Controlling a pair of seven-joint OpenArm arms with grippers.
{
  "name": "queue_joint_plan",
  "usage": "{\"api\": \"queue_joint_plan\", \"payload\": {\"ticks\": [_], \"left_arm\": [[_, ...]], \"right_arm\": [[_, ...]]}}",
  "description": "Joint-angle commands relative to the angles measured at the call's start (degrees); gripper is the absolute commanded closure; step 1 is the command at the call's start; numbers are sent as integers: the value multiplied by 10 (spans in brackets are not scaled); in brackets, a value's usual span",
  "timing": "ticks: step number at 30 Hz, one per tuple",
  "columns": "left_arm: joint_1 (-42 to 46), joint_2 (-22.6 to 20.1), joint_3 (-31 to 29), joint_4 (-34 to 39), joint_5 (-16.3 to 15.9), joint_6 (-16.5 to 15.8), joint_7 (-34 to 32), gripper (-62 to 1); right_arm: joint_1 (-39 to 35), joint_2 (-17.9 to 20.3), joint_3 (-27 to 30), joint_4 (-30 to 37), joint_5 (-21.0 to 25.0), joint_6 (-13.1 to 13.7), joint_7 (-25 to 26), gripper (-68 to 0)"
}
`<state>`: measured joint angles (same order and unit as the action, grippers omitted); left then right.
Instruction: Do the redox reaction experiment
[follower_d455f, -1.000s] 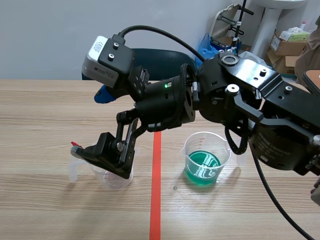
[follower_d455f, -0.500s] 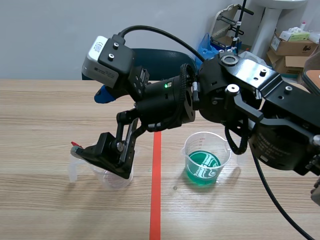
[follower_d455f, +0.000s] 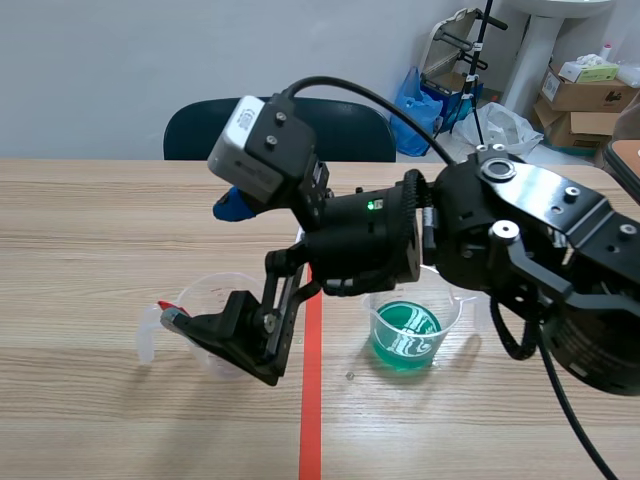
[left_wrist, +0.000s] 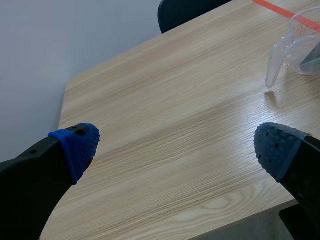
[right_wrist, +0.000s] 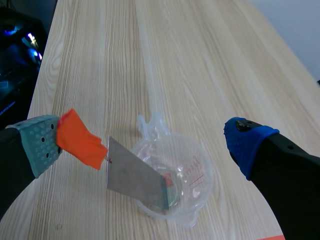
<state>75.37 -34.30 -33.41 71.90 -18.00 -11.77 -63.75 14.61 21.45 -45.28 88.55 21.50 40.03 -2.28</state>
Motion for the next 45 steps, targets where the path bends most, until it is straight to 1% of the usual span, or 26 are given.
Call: {"api": "queue_joint_plan", "payload": {"ticks": [1,4,6,8,11,15,18,22,25,30,35,40,42,43,45], "left_arm": [[1,2,-3,6,-6,0,-12,-623],[1,2,-3,6,-6,0,-12,-623],[1,2,-3,6,-6,0,-12,-623],[1,2,-3,6,-6,0,-12,-623],[1,2,-3,6,-6,0,-12,-623],[1,2,-3,6,-6,0,-12,-623],[1,2,-3,6,-6,0,-12,-623],[1,2,-2,6,-6,0,-12,-623],[1,2,-2,6,-6,0,-12,-623],[1,2,0,6,-6,-3,-12,-623],[1,2,0,9,-6,-15,-12,-623],[1,5,0,37,-5,-16,-11,-623],[1,14,0,50,-4,-17,-10,-623],[1,20,0,57,0,-17,-9,-623],[1,32,0,73,26,-17,-7,-623]], "right_arm": [[-5,9,14,38,3,-7,11,-679],[-40,35,27,79,2,-25,17,-679],[-66,55,37,106,-8,-41,34,-679],[-95,77,52,132,-19,-63,54,-679],[-146,113,81,171,-19,-91,81,-679],[-219,156,132,217,-19,-119,107,-679],[-278,183,181,246,-19,-149,128,-679],[-363,204,261,276,-18,-178,169,-679],[-424,206,325,296,-18,-184,183,-679],[-516,204,413,325,-18,-184,184,-679],[-584,166,486,354,-14,-179,183,-679],[-626,126,537,393,-14,-175,177,-679],[-632,115,547,407,-14,-172,160,-679],[-632,110,551,414,-14,-169,148,-679],[-634,102,554,422,-14,-159,125,-679]]}}
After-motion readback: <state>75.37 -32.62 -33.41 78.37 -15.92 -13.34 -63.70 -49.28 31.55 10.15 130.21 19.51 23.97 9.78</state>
